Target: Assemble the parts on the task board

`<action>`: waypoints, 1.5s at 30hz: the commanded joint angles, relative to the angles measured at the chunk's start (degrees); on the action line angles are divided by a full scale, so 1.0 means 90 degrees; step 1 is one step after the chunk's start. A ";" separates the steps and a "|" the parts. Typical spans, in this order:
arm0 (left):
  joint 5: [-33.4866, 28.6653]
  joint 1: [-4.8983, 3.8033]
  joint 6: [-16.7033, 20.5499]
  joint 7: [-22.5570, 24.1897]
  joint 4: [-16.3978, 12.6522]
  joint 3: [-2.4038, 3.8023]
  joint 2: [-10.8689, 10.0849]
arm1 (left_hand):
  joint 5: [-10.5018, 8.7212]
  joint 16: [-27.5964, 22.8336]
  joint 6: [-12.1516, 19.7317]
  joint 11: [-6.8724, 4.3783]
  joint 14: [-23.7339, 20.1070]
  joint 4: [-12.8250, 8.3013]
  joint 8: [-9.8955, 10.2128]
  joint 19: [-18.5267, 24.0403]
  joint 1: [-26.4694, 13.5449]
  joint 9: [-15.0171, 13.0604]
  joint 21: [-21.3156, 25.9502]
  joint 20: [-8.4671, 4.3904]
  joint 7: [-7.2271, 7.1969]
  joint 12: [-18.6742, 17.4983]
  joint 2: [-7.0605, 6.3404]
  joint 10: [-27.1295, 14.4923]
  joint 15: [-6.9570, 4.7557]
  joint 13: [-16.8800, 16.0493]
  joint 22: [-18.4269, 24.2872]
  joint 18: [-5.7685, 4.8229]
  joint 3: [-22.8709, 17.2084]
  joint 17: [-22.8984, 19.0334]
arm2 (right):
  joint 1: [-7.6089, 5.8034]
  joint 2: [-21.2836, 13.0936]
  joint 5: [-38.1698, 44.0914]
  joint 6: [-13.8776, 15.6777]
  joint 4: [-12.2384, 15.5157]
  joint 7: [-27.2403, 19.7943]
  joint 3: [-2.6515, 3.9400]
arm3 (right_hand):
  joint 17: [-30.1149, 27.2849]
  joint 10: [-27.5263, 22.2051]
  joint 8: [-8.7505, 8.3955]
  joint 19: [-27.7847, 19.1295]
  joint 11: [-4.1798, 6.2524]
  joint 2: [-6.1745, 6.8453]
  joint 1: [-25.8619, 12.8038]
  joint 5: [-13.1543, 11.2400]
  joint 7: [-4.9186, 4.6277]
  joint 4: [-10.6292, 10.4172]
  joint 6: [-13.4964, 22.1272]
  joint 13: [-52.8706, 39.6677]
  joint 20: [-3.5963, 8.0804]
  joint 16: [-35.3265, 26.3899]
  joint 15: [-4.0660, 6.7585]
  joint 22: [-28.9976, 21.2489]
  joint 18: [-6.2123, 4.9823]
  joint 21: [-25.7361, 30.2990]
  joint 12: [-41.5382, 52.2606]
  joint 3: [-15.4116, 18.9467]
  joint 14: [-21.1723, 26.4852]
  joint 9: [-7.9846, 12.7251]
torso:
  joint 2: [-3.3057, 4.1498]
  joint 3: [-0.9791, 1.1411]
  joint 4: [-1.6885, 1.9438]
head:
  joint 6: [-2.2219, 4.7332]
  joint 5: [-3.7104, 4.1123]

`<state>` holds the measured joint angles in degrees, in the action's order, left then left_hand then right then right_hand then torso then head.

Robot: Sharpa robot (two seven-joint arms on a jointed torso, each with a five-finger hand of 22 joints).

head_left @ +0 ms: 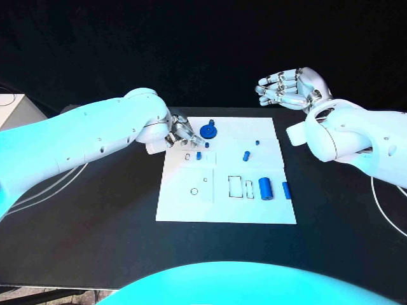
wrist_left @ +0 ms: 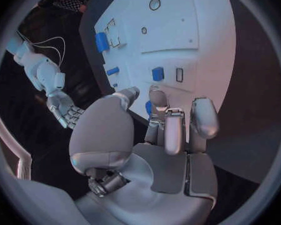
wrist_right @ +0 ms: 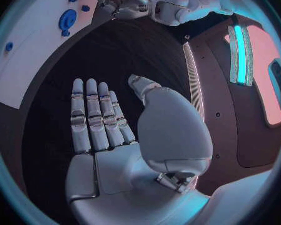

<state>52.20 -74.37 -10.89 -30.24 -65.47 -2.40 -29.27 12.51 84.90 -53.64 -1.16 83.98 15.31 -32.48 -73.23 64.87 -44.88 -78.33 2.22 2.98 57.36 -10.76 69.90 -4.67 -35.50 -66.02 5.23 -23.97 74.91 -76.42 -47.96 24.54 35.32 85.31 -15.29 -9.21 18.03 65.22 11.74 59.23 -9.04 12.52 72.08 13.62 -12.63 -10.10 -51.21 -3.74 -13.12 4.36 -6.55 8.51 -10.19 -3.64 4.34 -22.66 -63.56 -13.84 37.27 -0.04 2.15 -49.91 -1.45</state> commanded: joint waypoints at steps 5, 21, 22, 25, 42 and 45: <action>-0.0213 -0.0138 0.0295 0.0471 0.0261 0.0111 -0.0098 | 0.0032 -0.0259 0.0462 0.0213 0.0136 -0.0034 0.0342 0.0450 0.0450 0.0172 0.0373 0.0118 0.0243 -0.0403 0.0001 -0.0575 0.0211 0.0534 0.0591 0.0123 -0.0112 -0.0157 | 0.0005 -0.0016 0.0005 -0.0095 -0.0012 -0.0076 0.0002 | -0.0020 0.0008 -0.0042 -0.0035 -0.0037 -0.0016 -0.0021 -0.0041 -0.0040 0.0014 -0.0014 0.0008 -0.0029 -0.0031 -0.0050 -0.0023 -0.0043 -0.0011 -0.0039 0.0035 -0.0007 0.0008 | 0.0021 0.0002 -0.0013 | 0.0118 0.0002; 0.0270 -0.0336 0.0258 0.0583 0.1160 0.0169 0.0253 | -0.0010 -0.0211 0.0545 0.0354 0.0162 0.0157 0.0607 0.0355 0.0159 0.0519 0.0361 0.0258 0.0392 -0.0357 -0.0079 -0.0652 0.0343 0.0590 0.0511 0.0114 0.0228 -0.0089 | 0.0005 -0.0029 0.0009 -0.0099 0.0027 -0.0076 0.0002 | -0.0038 0.0004 -0.0049 -0.0034 -0.0034 -0.0026 0.0019 -0.0027 -0.0037 0.0039 -0.0017 0.0008 -0.0029 -0.0034 -0.0049 -0.0045 -0.0044 -0.0012 -0.0040 0.0033 -0.0009 0.0011 | 0.0113 0.0000 -0.0035 | 0.0287 -0.0026; 0.0282 -0.0340 0.0187 0.0562 0.1228 0.0168 0.0295 | -0.0013 -0.0205 0.0541 0.0352 0.0165 0.0159 0.0607 0.0353 0.0119 0.0531 0.0361 0.0258 0.0389 -0.0351 -0.0078 -0.0650 0.0342 0.0593 0.0510 0.0114 0.0268 -0.0080 | 0.0005 -0.0029 0.0010 -0.0098 0.0030 -0.0076 0.0002 | -0.0038 0.0004 -0.0049 -0.0034 -0.0034 -0.0026 0.0019 -0.0027 -0.0037 0.0039 -0.0017 0.0008 -0.0029 -0.0034 -0.0049 -0.0045 -0.0044 -0.0012 -0.0040 0.0033 -0.0009 0.0011 | 0.0121 0.0001 -0.0036 | 0.0295 -0.0031; 0.0322 -0.0348 -0.0037 0.0507 0.1449 0.0148 0.0433 | -0.0023 -0.0206 0.0533 0.0350 0.0162 0.0160 0.0606 0.0352 0.0030 0.0553 0.0363 0.0259 0.0383 -0.0347 -0.0083 -0.0656 0.0341 0.0600 0.0511 0.0114 0.0361 -0.0088 | 0.0005 -0.0023 0.0012 -0.0097 0.0037 -0.0077 0.0002 | -0.0038 0.0004 -0.0049 -0.0034 -0.0034 -0.0026 0.0019 -0.0027 -0.0037 0.0039 -0.0017 0.0008 -0.0029 -0.0034 -0.0049 -0.0045 -0.0044 -0.0012 -0.0040 0.0033 -0.0009 0.0011 | 0.0131 -0.0003 -0.0040 | 0.0296 -0.0033; 0.0662 -0.0289 -0.0390 0.0609 0.2352 0.0034 0.0930 | -0.0051 -0.0150 0.0445 0.0325 0.0192 0.0167 0.0547 0.0283 -0.0201 0.0595 0.0314 0.0255 0.0347 -0.0317 0.0020 -0.0653 0.0324 0.0622 0.0411 0.0095 0.0586 0.0016 | 0.0002 -0.0025 0.0018 -0.0108 0.0110 -0.0077 0.0003 | -0.0049 -0.0001 -0.0055 -0.0035 -0.0036 -0.0030 0.0033 -0.0009 -0.0038 0.0048 -0.0015 0.0009 -0.0030 -0.0037 -0.0050 -0.0057 -0.0043 -0.0011 -0.0042 0.0033 -0.0007 0.0013 | 0.0239 -0.0042 -0.0099 | 0.0373 -0.0084; 0.0619 -0.0280 -0.0401 0.0635 0.2412 0.0032 0.0957 | -0.0052 -0.0145 0.0438 0.0322 0.0195 0.0168 0.0542 0.0278 -0.0219 0.0597 0.0310 0.0253 0.0343 -0.0315 0.0030 -0.0650 0.0321 0.0623 0.0404 0.0094 0.0600 0.0024 | 0.0000 -0.0030 0.0018 -0.0105 0.0119 -0.0078 0.0003 | -0.0054 -0.0003 -0.0058 -0.0035 -0.0037 -0.0032 0.0037 0.0001 -0.0040 0.0050 -0.0013 0.0009 -0.0031 -0.0039 -0.0051 -0.0063 -0.0043 -0.0011 -0.0043 0.0034 -0.0005 0.0014 | 0.0248 -0.0042 -0.0100 | 0.0377 -0.0085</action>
<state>57.75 -76.90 -13.12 -25.54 -43.92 -2.13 -20.84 12.29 83.24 -49.38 1.74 83.93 16.76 -27.41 -70.25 63.44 -39.58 -75.35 4.51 6.02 54.15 -10.45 63.99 -2.01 -29.98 -62.34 5.23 -18.88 74.95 -76.41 -48.21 24.48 35.21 86.22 -15.28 -9.20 17.59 65.22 11.52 59.23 -9.04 12.52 72.09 13.63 -12.63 -9.90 -51.20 -3.74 -13.12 4.36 -6.55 8.00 -10.19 -3.64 4.34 -22.46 -63.56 -13.80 39.34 -0.41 1.31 -46.57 -2.24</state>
